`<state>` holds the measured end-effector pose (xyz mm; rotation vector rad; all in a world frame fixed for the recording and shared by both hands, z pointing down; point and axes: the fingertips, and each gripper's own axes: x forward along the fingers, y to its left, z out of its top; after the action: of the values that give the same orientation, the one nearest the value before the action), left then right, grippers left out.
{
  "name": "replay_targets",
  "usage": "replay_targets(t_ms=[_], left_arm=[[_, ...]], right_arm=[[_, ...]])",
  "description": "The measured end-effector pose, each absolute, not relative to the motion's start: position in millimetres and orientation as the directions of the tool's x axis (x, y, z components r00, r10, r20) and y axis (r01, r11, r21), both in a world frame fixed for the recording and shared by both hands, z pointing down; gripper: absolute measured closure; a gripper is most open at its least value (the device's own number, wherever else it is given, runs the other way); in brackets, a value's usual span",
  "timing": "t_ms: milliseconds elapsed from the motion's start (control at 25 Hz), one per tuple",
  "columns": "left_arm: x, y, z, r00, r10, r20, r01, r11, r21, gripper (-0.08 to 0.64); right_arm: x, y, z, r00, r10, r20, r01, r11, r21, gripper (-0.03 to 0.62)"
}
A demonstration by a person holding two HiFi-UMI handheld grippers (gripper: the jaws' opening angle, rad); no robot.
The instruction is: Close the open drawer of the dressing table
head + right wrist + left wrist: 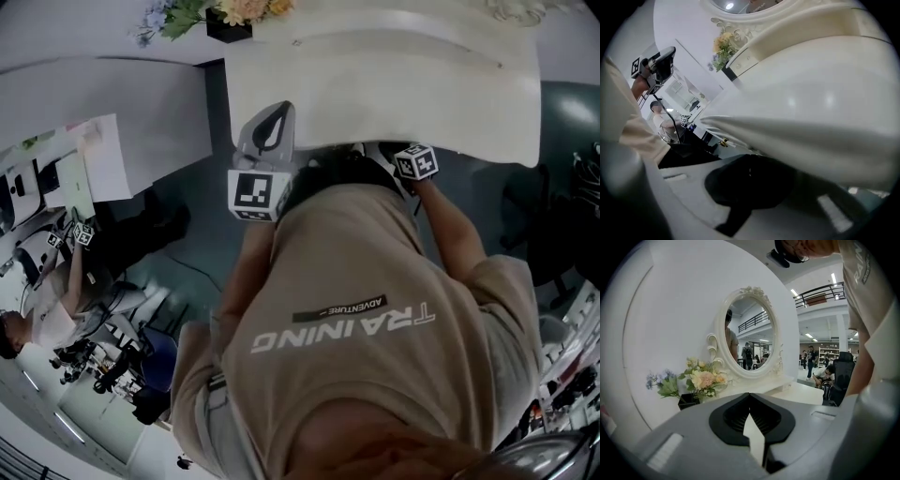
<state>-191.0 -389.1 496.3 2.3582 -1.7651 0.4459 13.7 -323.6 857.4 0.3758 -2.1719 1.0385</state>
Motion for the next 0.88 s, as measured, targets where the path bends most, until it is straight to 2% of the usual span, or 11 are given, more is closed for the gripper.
replay_targets(t_ms=[120, 240, 320, 440, 600, 880], left_arm=[[-198.9, -378.4, 499.4, 0.247, -0.913, 0.325, -0.962, -0.272, -0.036, 0.563], [-204.3, -369.9, 501.7, 0.266, -0.908, 0.325, -0.959, -0.283, -0.007, 0.563], [-201.0, -365.3, 492.0, 0.293, -0.906, 0.306, -0.952, -0.306, 0.007, 0.563], [-199.2, -370.8, 466.5, 0.334, -0.909, 0.248, -0.938, -0.345, -0.002, 0.563], [-217.3, -377.1, 447.9, 0.350, -0.920, 0.174, -0.934, -0.357, -0.010, 0.563], [-245.2, -395.6, 428.5, 0.351, -0.932, 0.091, -0.936, -0.351, 0.017, 0.563]], right_arm=[[7.8, -321.1, 851.6, -0.730, 0.055, 0.681, -0.474, 0.677, -0.562, 0.588], [-9.4, -299.3, 826.9, -0.746, 0.139, 0.651, -0.342, 0.759, -0.554, 0.588], [-16.1, -281.9, 793.5, -0.768, 0.147, 0.623, -0.288, 0.791, -0.540, 0.588], [-24.8, -287.3, 738.4, -0.799, 0.031, 0.600, -0.326, 0.817, -0.476, 0.588], [-42.0, -314.5, 679.8, -0.770, -0.132, 0.624, -0.424, 0.837, -0.346, 0.588], [-78.5, -362.4, 547.6, -0.822, -0.359, 0.443, -0.481, 0.854, -0.200, 0.588]])
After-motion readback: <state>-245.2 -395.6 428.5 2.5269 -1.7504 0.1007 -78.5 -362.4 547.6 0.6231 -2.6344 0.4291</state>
